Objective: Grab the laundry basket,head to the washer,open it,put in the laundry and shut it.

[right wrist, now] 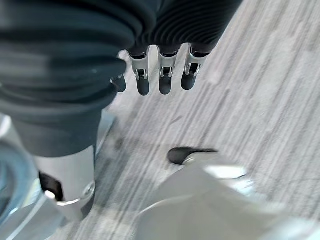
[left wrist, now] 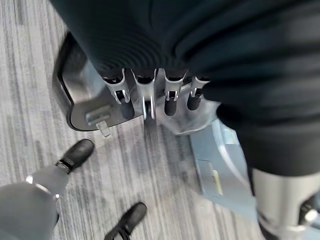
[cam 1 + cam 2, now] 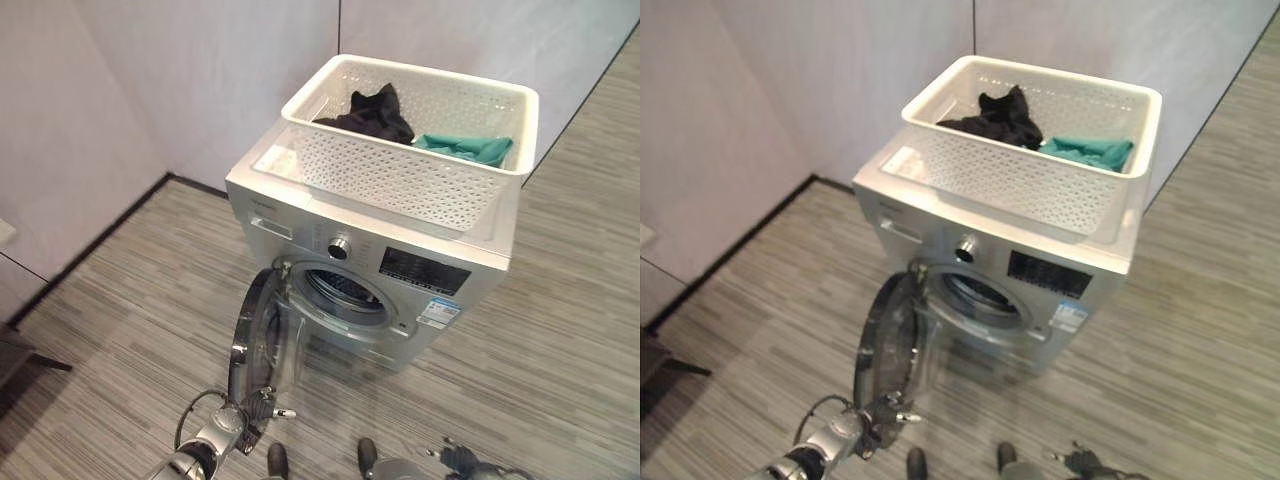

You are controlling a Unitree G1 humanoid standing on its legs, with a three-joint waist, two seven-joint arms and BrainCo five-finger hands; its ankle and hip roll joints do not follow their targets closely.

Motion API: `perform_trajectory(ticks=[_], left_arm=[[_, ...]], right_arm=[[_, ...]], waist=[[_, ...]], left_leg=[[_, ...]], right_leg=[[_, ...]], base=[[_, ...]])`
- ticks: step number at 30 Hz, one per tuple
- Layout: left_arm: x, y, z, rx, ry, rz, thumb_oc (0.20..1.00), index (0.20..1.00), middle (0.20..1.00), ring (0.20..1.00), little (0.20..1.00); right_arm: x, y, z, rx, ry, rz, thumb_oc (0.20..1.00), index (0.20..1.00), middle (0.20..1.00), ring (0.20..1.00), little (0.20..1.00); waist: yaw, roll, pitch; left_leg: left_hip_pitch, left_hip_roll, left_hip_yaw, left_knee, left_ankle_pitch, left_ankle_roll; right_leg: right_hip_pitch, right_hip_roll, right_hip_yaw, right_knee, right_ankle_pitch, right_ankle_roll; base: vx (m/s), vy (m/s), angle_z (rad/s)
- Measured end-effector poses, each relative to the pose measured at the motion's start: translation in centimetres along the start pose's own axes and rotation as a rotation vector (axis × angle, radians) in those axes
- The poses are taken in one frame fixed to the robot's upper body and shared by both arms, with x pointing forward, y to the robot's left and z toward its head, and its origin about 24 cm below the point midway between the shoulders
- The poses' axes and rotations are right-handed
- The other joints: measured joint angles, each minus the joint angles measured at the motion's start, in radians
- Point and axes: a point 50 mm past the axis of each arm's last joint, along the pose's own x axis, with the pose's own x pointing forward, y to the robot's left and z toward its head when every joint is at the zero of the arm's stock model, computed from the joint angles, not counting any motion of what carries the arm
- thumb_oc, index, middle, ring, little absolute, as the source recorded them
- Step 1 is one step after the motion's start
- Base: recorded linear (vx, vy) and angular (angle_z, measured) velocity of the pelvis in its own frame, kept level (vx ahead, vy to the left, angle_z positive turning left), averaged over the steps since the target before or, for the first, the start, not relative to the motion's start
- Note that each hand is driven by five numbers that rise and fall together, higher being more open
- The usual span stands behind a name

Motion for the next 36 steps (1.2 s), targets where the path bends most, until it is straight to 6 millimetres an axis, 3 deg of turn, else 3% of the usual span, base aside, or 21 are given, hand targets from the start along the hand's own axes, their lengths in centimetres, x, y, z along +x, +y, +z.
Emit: perform_trajectory(ticks=[2,5,9,14,17,21,24,28,32,36], left_arm=[[0.0,2.6,1.9,-0.063,-0.05,0.119,1.0,1.0,1.0,1.0,1.0],[-0.6,5.8,1.8,-0.083,-0.046,0.257,1.0,1.0,1.0,1.0,1.0],[-1.7,9.7,1.5,-0.141,-0.045,0.426,1.0,1.0,1.0,1.0,1.0],[-3.8,15.2,3.6,-0.172,-0.117,0.636,1.0,1.0,1.0,1.0,1.0],[-4.5,16.5,4.7,-0.171,-0.173,0.692,1.0,1.0,1.0,1.0,1.0],[-4.5,16.1,5.3,-0.223,-0.232,0.686,1.0,1.0,1.0,1.0,1.0],[-3.8,13.7,4.4,-0.277,-0.282,0.628,1.0,1.0,1.0,1.0,1.0],[-3.0,8.0,1.1,-0.478,-0.286,0.496,1.0,1.0,1.0,1.0,1.0],[-2.4,5.6,-1.6,-0.521,-0.192,0.436,1.0,1.0,1.0,1.0,1.0],[-2.7,-0.1,-7.9,-0.444,0.039,0.323,1.0,1.0,1.0,1.0,1.0]], right_arm=[[0.2,0.9,2.3,-0.025,-0.087,0.03,1.0,1.0,1.0,1.0,1.0],[0.1,0.9,3.5,-0.024,-0.141,0.03,1.0,1.0,1.0,1.0,1.0],[-0.1,-0.2,2.9,-0.032,-0.141,0.003,1.0,1.0,1.0,1.0,1.0],[-0.2,-1.3,2.5,-0.04,-0.137,-0.04,1.0,1.0,1.0,1.0,1.0],[-0.2,-1.4,2.3,-0.037,-0.128,-0.044,1.0,1.0,1.0,1.0,1.0],[-0.2,-1.4,2.0,-0.01,-0.121,-0.051,1.0,1.0,1.0,1.0,1.0],[-0.2,-2.3,1.1,0.086,-0.085,-0.093,1.0,1.0,1.0,1.0,1.0],[-0.5,-3.2,-0.9,0.228,-0.025,-0.151,1.0,1.0,1.0,1.0,1.0],[-0.6,-3.4,-1.7,0.259,0.011,-0.165,1.0,1.0,1.0,1.0,1.0],[-1.2,-4.0,-4.3,0.32,0.089,-0.195,1.0,1.0,1.0,1.0,1.0]], waist=[[-0.006,-0.016,0.017],[-0.023,-0.01,0.045],[-0.024,-0.007,0.072],[-0.024,-0.04,0.112],[-0.024,-0.05,0.122],[-0.023,-0.05,0.136],[-0.024,-0.044,0.139],[-0.021,-0.04,0.137],[-0.013,-0.032,0.127],[-0.008,0.016,0.011]], left_leg=[[-0.017,-0.017,0.02,-0.004,-0.001,0.012],[-0.026,-0.021,0.037,-0.004,-0.001,0.012],[-0.045,-0.016,0.056,-0.005,0.001,0.01],[-0.052,-0.012,0.055,-0.005,0.005,0.005],[-0.042,-0.014,0.054,-0.005,0.005,0.004],[-0.019,-0.017,0.055,-0.006,0.001,0.006],[0.006,-0.022,0.055,-0.007,-0.004,0.01],[0.038,-0.032,0.052,-0.011,-0.014,0.017],[0.039,-0.037,0.05,-0.012,-0.02,0.025],[0.068,-0.053,0.05,-0.012,-0.03,0.036]], right_leg=[[-0.025,-0.016,0.022,-0.02,0.017,0.021],[-0.014,-0.02,0.035,-0.076,0.058,0.03],[-0.015,-0.014,0.048,-0.133,0.104,0.026],[-0.005,-0.01,0.045,-0.164,0.124,0.022],[0.007,-0.012,0.044,-0.166,0.124,0.023],[0.029,-0.016,0.044,-0.166,0.119,0.028],[0.054,-0.022,0.043,-0.166,0.113,0.033],[0.089,-0.031,0.043,-0.166,0.104,0.037],[0.091,-0.037,0.042,-0.166,0.103,0.038],[0.119,-0.052,0.042,-0.166,0.089,0.049]], base=[[-0.14,0.044,-0.18],[-0.04,0.023,-0.21],[-0.04,0.021,-0.14],[0.0,0.006,0.0],[0.02,0.012,0.01],[0.05,0.024,0.0],[0.07,0.041,0.01],[0.06,0.043,0.03],[0.06,0.04,0.02],[0.07,0.055,0.01]])
